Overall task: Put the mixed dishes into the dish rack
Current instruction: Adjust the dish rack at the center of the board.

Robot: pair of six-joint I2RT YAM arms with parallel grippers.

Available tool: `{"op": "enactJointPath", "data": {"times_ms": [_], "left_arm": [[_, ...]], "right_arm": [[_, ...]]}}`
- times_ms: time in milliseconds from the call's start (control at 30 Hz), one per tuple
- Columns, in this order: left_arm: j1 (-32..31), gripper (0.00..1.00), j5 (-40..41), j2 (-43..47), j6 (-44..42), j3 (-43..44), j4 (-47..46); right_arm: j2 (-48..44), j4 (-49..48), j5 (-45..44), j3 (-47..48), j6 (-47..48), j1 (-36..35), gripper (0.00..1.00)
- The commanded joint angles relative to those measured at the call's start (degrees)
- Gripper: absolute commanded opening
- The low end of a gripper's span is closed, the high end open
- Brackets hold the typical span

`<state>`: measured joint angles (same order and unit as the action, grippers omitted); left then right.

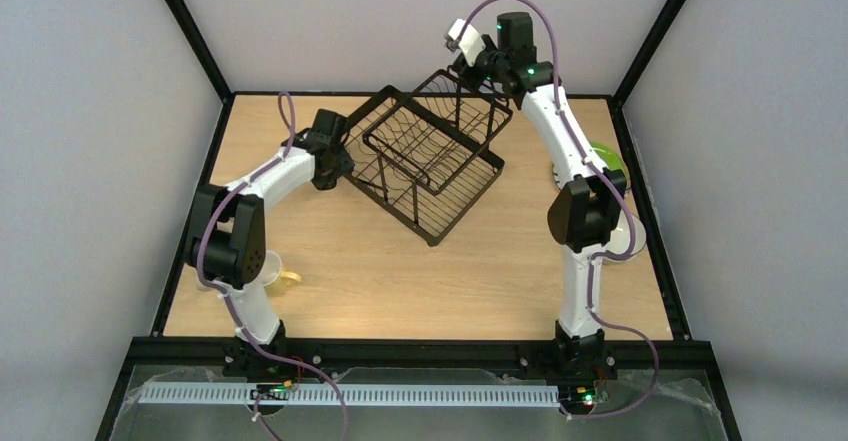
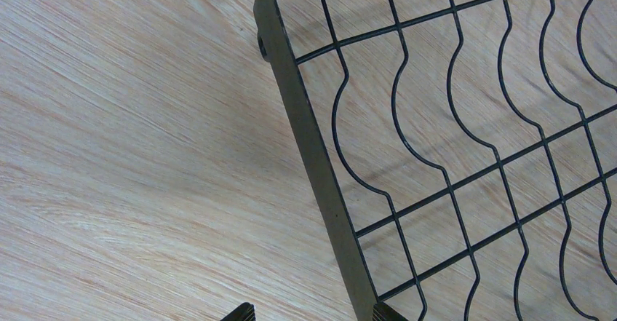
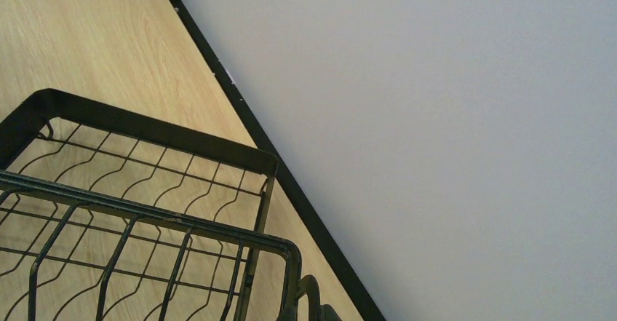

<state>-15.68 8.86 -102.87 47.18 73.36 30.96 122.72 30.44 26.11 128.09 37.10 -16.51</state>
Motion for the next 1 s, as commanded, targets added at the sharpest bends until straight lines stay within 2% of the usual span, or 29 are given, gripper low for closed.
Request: {"op": "enactJointPath", "data": {"times_ms": [0, 167, 500, 633, 967], "left_arm": [[0.13, 0.93, -1.56, 0.01, 1.96, 2.28, -3.01], [0.13, 0.88, -4.25, 1.52, 2.14, 3.72, -2.84], [0.11, 0.88, -3.85, -0.31, 1.52, 5.51, -1.89], [0.13, 0.88, -3.73, -2.61, 1.56, 4.51, -2.74], [0.13, 0.87, -2.49, -6.19, 1.07, 4.77, -2.72]], "right_arm": [[0.18, -0.77, 1.38, 0.62, 0.45, 0.25, 0.15], [0.12, -1.21, 1.53, -0.17, 0.21, 0.25, 0.16], [0.32, -1.31, 1.75, -0.39, -0.62, 0.30, 0.17], [0.47, -1.27, 1.82, -0.33, -1.03, 0.25, 0.22], [0.68, -2.17, 1.96, 0.10, -2.24, 0.25, 0.50]]}}
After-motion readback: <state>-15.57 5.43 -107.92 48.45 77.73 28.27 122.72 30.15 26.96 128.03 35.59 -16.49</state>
